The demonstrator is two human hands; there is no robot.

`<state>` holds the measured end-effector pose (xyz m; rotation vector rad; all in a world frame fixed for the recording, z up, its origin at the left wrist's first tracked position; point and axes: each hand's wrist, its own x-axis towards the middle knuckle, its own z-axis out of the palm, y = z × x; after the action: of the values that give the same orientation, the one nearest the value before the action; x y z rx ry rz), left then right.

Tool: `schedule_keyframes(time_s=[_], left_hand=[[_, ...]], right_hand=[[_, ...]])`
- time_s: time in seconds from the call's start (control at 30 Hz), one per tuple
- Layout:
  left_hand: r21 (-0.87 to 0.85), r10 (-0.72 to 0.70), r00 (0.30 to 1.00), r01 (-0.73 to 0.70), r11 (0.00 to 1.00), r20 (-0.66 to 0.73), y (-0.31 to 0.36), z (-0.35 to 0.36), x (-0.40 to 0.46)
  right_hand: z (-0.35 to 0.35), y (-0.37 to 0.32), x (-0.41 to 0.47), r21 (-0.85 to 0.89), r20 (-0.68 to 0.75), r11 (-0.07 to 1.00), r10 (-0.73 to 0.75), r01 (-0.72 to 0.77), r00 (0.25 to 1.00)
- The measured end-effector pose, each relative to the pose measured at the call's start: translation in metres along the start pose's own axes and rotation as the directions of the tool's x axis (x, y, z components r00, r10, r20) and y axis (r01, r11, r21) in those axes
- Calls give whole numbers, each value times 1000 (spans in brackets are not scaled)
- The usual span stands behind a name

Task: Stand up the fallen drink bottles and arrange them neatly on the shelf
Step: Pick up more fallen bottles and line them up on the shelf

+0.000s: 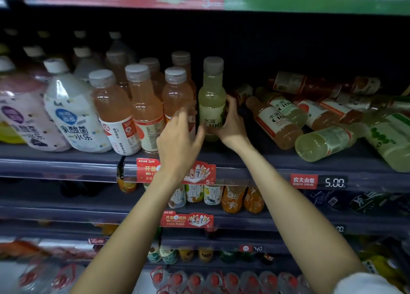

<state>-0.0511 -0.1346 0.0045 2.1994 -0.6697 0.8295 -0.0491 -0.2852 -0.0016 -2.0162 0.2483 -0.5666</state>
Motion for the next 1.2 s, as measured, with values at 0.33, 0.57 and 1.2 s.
schedule_keyframes(time_s=[0.33,0.57,1.2], left_hand=[[94,69,997,-71,993,29,-19,5,-5],[65,300,953,-298,952,-38,-7,6,-8],[389,366,901,-432,814,234,9,65,13]], right_hand=[[11,6,28,-249,-45,969,-9,-2,999],[-45,24,41,-695,164,629,-335,350,928],[-79,27,32,-720,626,38,-393,693,673]])
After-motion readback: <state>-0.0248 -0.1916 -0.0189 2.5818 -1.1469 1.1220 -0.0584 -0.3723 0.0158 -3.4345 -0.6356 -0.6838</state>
